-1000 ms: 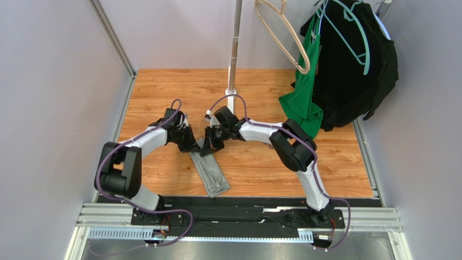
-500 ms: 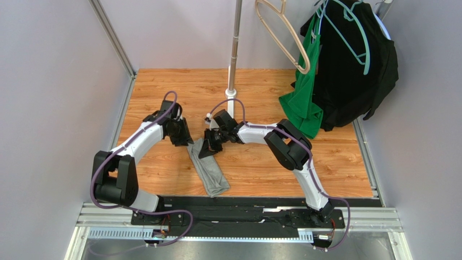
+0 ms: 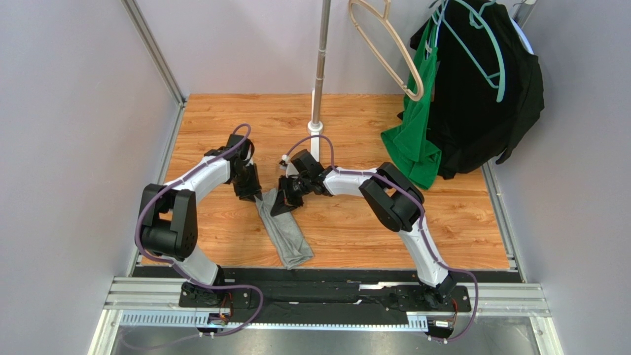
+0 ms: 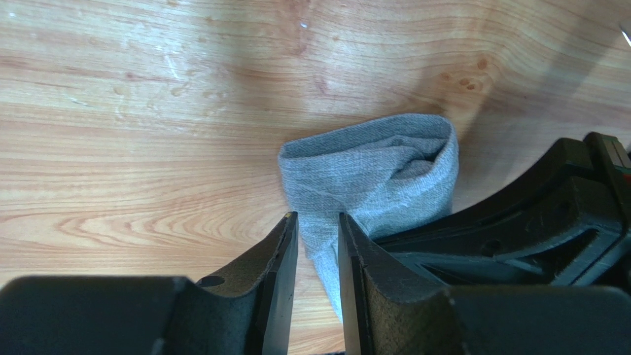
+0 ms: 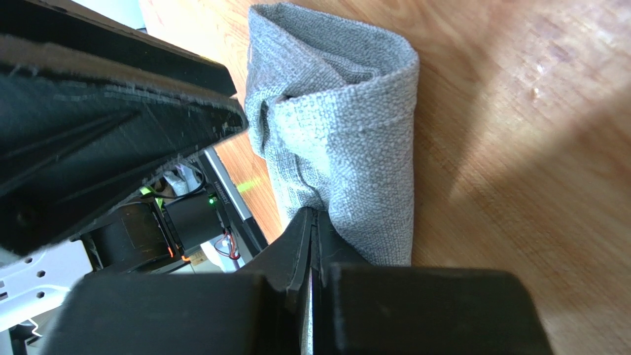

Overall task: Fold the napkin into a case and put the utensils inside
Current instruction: Grasp the top corner of the smaller rectangle folded napkin from the folded napkin.

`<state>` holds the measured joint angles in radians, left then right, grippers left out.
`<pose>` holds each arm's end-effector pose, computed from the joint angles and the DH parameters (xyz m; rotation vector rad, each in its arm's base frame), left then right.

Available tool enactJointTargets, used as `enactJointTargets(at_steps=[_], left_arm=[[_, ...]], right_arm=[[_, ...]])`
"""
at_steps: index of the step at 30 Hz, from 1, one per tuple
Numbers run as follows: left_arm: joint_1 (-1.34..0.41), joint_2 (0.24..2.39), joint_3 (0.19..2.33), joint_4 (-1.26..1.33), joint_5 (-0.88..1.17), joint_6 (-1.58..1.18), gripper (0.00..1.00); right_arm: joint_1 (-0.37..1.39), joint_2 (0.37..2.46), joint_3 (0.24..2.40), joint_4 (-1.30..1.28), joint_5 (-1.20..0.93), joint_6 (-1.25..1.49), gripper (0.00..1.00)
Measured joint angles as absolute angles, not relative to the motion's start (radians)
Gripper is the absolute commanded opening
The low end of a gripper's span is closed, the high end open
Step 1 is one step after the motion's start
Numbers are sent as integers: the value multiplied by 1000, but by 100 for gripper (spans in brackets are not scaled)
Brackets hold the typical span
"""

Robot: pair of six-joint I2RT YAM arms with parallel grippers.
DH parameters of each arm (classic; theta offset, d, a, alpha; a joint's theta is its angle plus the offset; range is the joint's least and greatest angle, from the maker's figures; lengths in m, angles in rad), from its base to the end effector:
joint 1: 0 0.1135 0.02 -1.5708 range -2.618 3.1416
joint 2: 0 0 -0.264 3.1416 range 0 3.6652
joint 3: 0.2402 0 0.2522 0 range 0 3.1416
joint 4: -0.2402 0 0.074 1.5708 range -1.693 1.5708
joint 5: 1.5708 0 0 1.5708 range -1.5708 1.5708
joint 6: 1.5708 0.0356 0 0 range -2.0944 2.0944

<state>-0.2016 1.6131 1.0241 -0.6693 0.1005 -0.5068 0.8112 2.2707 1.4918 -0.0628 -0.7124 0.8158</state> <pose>0.2950 -0.0639 0.1869 -0.4136 2.8390 -0.2921 0.3094 0.3596 0.1108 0.3825 -2.7392 -1.4593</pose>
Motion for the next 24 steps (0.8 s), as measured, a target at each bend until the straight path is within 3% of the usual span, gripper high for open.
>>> enactJointTargets(at_steps=[7, 11, 16, 18, 24], left_arm=[[-202, 1598, 1019, -652, 130, -514, 41], [-202, 1580, 1015, -638, 134, -515, 37], [-202, 1633, 1015, -630, 149, -519, 21], [-202, 1658, 1015, -627, 152, -519, 0], [-216, 1655, 1015, -607, 153, -550, 0]], right_arm=[[811, 2273, 1497, -64, -715, 816, 0], [811, 2275, 1500, -63, -716, 816, 0], [811, 2278, 1501, -63, -717, 816, 0], [811, 2282, 1507, -65, -720, 816, 0], [818, 2301, 1530, -57, -725, 839, 0]])
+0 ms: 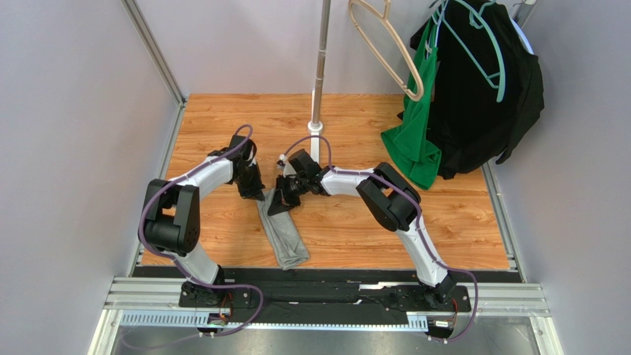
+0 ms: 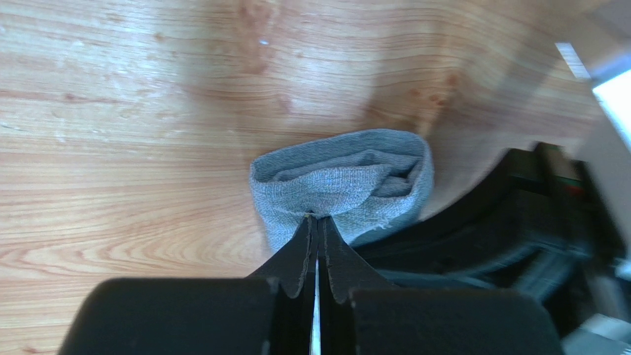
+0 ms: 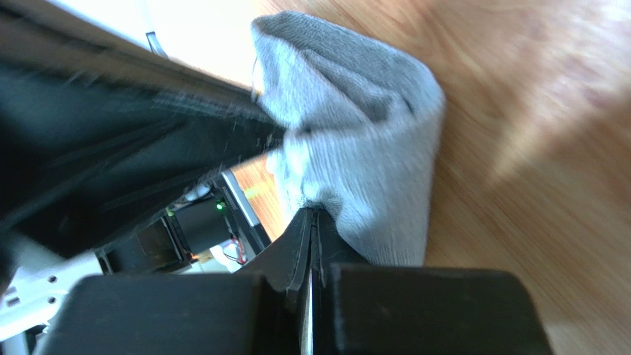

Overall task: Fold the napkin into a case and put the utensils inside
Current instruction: Grasp the top corner of the smaller rectangle folded napkin from the folded napkin, then pick up the smaller rectangle-folded napkin from the center of the board.

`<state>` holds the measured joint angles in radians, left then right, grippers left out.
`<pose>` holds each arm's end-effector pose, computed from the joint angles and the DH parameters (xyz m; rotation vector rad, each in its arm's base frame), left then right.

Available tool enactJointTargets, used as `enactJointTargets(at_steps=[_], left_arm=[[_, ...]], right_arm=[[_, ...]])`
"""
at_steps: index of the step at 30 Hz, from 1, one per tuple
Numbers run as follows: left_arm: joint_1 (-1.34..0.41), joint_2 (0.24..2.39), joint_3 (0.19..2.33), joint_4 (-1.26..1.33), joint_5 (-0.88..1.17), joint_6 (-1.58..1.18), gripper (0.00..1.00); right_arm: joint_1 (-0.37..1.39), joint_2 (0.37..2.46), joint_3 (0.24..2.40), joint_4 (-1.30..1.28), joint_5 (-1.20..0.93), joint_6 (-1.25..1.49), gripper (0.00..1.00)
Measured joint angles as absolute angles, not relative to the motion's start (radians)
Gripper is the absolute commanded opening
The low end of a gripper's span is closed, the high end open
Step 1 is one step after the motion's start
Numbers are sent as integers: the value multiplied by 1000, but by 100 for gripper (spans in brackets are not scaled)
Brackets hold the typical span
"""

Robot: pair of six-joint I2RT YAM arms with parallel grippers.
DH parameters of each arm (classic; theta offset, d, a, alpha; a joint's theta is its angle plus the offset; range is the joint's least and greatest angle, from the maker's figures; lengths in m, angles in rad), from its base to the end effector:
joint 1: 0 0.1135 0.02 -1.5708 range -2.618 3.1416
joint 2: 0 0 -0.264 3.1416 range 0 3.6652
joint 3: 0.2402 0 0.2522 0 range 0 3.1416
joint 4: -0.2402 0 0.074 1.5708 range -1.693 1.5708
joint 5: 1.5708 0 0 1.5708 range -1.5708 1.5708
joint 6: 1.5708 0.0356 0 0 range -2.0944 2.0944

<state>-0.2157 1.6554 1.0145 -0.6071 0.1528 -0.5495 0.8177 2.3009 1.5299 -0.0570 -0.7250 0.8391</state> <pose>0.3008 -0.0715 0.1746 -0.4422 2.8409 -0.3789 0.3122 0.3675 0.1084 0.3717 -2.7171 -1.4741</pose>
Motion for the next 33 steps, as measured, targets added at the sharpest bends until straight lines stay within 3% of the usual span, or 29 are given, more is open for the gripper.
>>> enactJointTargets(at_steps=[4, 5, 6, 7, 8, 9, 10, 16, 19, 22, 33], left_arm=[[-229, 1642, 1014, -590, 156, -584, 2], [-230, 1642, 1012, -583, 159, -590, 17], [-229, 1641, 1008, -578, 163, -594, 24], [-229, 1639, 1004, -575, 167, -594, 48], [-229, 1632, 994, -568, 171, -601, 64], [-229, 1622, 984, -565, 173, -595, 74], [-230, 1599, 966, -561, 173, -603, 97], [-228, 1360, 876, -597, 159, -617, 99], [-236, 1297, 837, -599, 236, -629, 90], [-237, 1333, 784, -580, 320, -642, 80], [-243, 1421, 743, -620, 353, -650, 72]], right_arm=[[828, 2315, 1528, -12, -725, 886, 0], [829, 2316, 1526, -1, -726, 891, 0], [829, 2318, 1523, 8, -727, 897, 0], [829, 2318, 1520, 14, -728, 901, 0], [828, 2318, 1518, 17, -731, 904, 0], [827, 2318, 1517, 20, -734, 905, 0], [826, 2318, 1516, 21, -735, 906, 0], [815, 2320, 1506, 27, -756, 913, 0], [810, 2320, 1505, 28, -756, 912, 0], [810, 2320, 1506, 28, -757, 913, 0], [809, 2320, 1506, 28, -758, 912, 0]])
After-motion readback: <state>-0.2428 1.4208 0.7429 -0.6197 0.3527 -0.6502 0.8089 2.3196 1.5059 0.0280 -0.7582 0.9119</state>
